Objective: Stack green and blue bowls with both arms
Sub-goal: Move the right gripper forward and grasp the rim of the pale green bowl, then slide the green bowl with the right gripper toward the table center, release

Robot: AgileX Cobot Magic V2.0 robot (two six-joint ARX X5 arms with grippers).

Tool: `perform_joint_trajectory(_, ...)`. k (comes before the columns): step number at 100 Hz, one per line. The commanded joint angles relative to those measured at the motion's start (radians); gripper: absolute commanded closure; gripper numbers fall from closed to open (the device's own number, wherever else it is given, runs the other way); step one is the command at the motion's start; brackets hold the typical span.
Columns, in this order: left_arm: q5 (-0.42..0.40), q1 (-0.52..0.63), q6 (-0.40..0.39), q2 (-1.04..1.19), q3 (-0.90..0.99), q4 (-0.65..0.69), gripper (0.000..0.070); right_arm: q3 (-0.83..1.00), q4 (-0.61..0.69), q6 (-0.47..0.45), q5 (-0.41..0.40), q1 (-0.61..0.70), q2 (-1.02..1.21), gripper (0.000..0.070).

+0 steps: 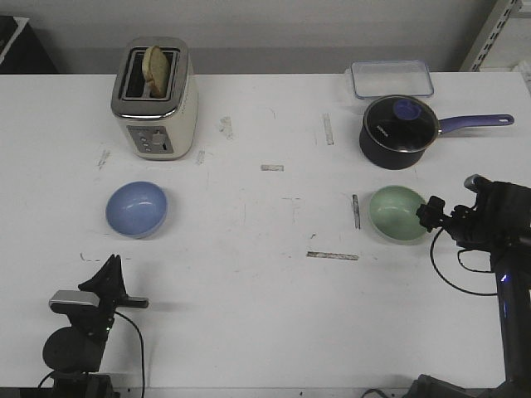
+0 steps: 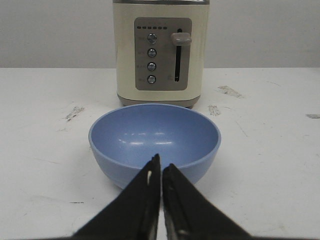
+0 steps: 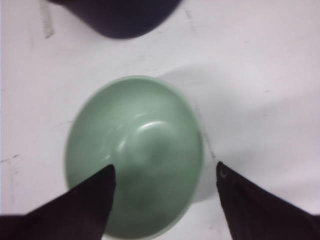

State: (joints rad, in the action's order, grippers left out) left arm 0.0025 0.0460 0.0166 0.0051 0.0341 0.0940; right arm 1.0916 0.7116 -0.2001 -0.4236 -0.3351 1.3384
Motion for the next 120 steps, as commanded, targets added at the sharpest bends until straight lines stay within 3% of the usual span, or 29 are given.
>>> perform_joint_trajectory(1, 0.001, -0.002, -0.005, -0.002, -0.022, 0.012, 0.0698, 0.021, -0.016, 0.006, 0.0, -0.011, 0.014, 0.0233)
perform_joint_trajectory(12, 0.001, -0.002, -0.005, -0.002, -0.022, 0.012, 0.0698, 0.021, -0.023, 0.008, 0.005, -0.027, 0.031, 0.0184)
perform_joint_trajectory(49, 0.001, -0.002, -0.005, -0.002, -0.022, 0.012, 0.0698, 0.021, -0.072, 0.018, 0.005, -0.017, 0.187, 0.0195)
perform_joint_trajectory(71, 0.001, -0.002, -0.005, -0.002, -0.022, 0.012, 0.0698, 0.021, -0.082, 0.018, 0.005, 0.005, 0.231, 0.0391)
perform_joint_trajectory(82, 0.001, -0.002, -0.005, -0.002, -0.022, 0.012, 0.0698, 0.021, -0.084, 0.018, 0.006, 0.01, 0.234, 0.0562)
perform_joint_trajectory(92, 0.0, -0.002, -0.005, -0.002, -0.022, 0.012, 0.0698, 0.021, -0.083, 0.016, 0.006, 0.01, 0.234, 0.0672)
perform_joint_trajectory(109, 0.001, -0.002, -0.005, -0.002, -0.022, 0.012, 0.0698, 0.021, -0.08, 0.013, -0.001, 0.01, 0.226, 0.0691)
perform_joint_trajectory(120, 0.001, -0.002, -0.005, -0.002, -0.022, 0.012, 0.0698, 0.023, -0.08, 0.013, -0.071, 0.018, 0.2, 0.0691)
